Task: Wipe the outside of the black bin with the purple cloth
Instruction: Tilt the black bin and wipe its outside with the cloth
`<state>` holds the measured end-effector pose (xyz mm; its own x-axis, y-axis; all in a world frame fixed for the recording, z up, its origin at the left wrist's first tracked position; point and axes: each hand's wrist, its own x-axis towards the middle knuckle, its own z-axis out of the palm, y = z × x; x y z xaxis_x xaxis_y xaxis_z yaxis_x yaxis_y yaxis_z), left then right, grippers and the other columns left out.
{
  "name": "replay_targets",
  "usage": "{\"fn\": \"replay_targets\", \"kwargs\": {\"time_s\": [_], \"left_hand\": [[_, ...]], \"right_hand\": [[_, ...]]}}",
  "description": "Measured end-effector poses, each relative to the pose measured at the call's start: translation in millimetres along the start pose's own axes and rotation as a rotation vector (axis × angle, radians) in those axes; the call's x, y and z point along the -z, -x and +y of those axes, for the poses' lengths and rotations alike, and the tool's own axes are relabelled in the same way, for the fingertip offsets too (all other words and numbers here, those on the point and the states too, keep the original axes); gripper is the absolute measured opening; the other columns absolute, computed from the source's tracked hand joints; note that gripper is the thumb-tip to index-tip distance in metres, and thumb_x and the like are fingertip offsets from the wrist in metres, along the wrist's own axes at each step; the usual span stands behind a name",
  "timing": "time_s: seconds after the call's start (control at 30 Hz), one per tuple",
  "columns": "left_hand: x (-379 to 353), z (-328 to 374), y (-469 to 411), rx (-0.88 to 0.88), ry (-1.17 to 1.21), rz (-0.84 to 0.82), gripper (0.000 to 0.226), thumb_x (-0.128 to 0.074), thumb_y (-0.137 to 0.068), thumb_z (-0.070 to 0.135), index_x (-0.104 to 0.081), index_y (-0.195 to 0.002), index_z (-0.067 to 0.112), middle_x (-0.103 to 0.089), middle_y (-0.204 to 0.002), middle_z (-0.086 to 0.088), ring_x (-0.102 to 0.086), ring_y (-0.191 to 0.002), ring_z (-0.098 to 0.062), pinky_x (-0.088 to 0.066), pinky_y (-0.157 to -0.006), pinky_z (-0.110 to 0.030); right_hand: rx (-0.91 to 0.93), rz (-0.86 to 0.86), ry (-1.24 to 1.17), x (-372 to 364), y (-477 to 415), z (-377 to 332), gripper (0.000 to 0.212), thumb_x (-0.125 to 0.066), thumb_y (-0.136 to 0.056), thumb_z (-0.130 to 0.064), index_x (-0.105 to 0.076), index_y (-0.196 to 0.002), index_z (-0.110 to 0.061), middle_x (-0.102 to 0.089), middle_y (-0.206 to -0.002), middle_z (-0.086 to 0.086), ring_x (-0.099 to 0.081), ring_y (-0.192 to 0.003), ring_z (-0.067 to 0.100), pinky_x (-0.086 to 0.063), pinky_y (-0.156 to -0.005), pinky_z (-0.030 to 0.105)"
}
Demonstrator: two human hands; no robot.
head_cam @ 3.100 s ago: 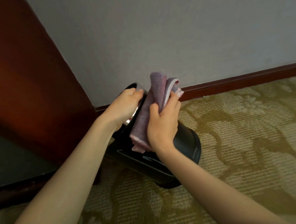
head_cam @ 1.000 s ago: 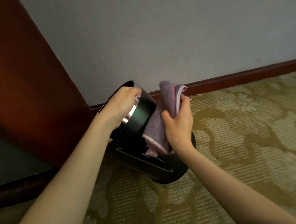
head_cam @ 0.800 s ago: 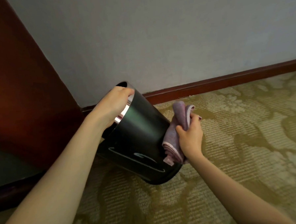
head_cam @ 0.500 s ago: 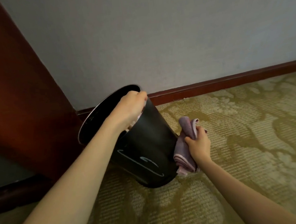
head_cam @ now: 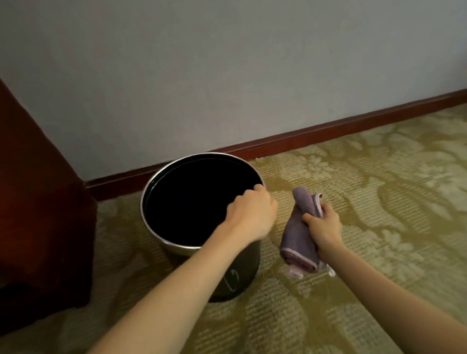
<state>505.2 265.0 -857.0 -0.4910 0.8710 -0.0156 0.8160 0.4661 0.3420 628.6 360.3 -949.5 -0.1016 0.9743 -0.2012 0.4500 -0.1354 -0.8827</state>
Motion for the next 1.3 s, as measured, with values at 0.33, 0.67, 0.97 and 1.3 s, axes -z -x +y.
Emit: {"fn": "replay_targets", "kwargs": {"time_s": [0.33, 0.67, 0.97, 1.3], "left_hand": [[40.8, -88.3, 59.7, -0.735, -0.291, 0.095, 0.036, -0.028, -0.095, 0.043, -0.055, -0.096, 0.019, -0.061, -0.088, 0.005, -0.059, -0.078, -0.011, -0.048, -0.065, -0.026], [39.4, -132.4, 78.6, -0.684, -0.334, 0.289, 0.041, -0.036, -0.096, 0.043, -0.053, -0.071, 0.016, -0.057, -0.064, 0.003, -0.059, -0.058, -0.015, -0.047, -0.051, -0.028], [36.0, -105.0, 78.2, -0.636, -0.475, 0.296, 0.049, -0.036, -0.093, 0.043, -0.053, -0.057, 0.015, -0.056, -0.046, 0.002, -0.056, -0.039, -0.016, -0.035, -0.034, -0.021], [35.2, -51.8, 71.1, -0.337, -0.564, 0.227, 0.043, -0.033, -0.097, 0.044, -0.055, -0.069, 0.019, -0.063, -0.057, -0.002, -0.065, -0.053, -0.024, -0.038, -0.045, -0.025]], "right_hand": [[-0.099, -0.01, -0.155, -27.1, 21.4, 7.3, 0.031, -0.064, -0.075, -0.013, -0.06, -0.106, -0.011, -0.065, -0.1, 0.016, -0.058, -0.092, 0.032, -0.045, -0.074, 0.038], [-0.201, -0.013, -0.155, -42.4, 39.0, 17.6, 0.038, -0.067, -0.075, -0.016, -0.061, -0.11, -0.005, -0.065, -0.106, 0.02, -0.059, -0.1, 0.035, -0.047, -0.084, 0.04], [-0.157, 0.007, -0.188, -29.5, 45.8, 7.7, 0.029, -0.065, -0.074, -0.014, -0.062, -0.102, -0.013, -0.063, -0.092, 0.011, -0.056, -0.085, 0.028, -0.043, -0.071, 0.034], [-0.089, -0.038, -0.254, -25.1, 42.2, -16.9, 0.023, -0.063, -0.073, -0.012, -0.06, -0.096, -0.014, -0.064, -0.087, 0.01, -0.06, -0.082, 0.028, -0.052, -0.077, 0.044]]}}
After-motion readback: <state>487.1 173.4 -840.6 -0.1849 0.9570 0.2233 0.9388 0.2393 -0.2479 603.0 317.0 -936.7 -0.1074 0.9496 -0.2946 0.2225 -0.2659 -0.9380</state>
